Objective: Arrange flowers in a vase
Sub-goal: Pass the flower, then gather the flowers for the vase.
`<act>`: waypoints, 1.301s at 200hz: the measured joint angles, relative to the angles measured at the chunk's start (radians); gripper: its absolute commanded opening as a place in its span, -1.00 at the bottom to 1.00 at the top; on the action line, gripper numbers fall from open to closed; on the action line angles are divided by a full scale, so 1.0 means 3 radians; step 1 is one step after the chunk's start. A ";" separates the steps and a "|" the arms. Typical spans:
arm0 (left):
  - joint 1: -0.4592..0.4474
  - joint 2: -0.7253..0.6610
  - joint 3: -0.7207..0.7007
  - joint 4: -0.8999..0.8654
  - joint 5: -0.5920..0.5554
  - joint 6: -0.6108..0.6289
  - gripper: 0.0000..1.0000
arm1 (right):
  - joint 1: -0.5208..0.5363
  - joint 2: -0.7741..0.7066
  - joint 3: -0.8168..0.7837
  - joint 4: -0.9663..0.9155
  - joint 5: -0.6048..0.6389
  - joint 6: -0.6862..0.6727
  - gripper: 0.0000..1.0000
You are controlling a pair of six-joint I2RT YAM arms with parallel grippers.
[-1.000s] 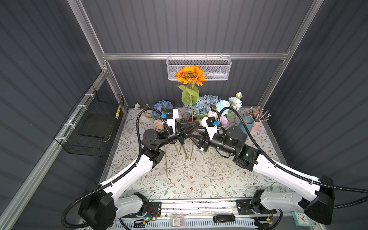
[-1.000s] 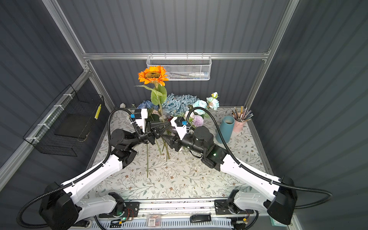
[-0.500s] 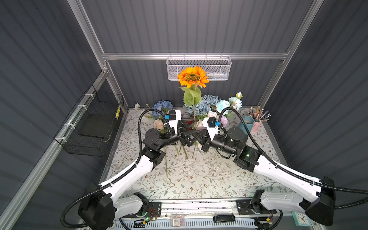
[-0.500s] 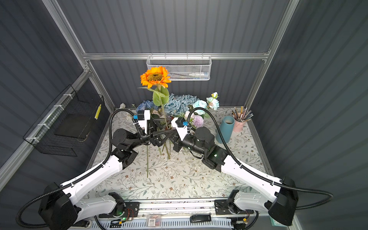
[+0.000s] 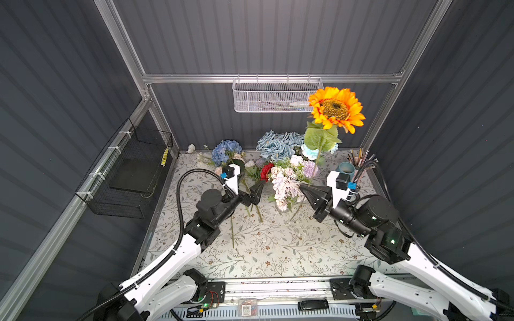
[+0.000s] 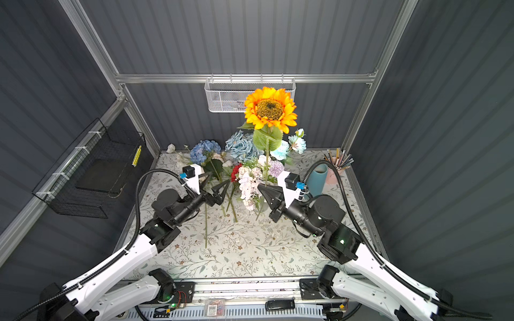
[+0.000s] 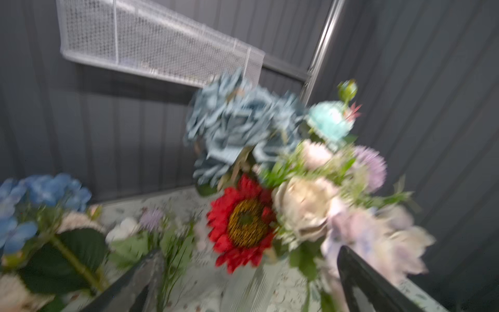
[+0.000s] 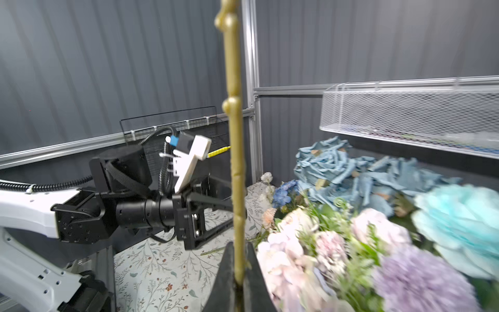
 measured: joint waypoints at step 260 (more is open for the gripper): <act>-0.1150 0.1832 0.0210 0.2346 -0.1347 0.0613 0.99 | -0.0917 0.0022 -0.1108 0.1017 0.0528 -0.0237 -1.00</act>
